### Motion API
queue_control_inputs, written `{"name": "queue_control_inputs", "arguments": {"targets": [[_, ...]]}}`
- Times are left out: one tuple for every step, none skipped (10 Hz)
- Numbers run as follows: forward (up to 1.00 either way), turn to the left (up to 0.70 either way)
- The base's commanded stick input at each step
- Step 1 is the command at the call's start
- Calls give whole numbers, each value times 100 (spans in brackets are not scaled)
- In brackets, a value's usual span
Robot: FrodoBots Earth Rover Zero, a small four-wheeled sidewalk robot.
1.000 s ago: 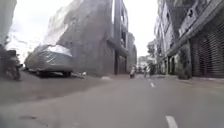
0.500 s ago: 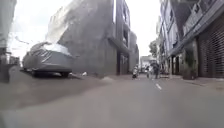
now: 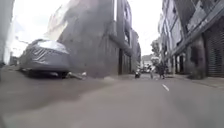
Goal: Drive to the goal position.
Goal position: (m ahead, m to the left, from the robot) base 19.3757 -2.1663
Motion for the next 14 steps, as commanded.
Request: {"name": "queue_control_inputs", "arguments": {"targets": [[100, 0], [100, 0], [100, 0], [100, 0], [100, 0], [100, 0], [100, 0], [100, 0], [100, 0], [100, 0], [100, 0], [100, 0], [100, 0], [100, -1]]}}
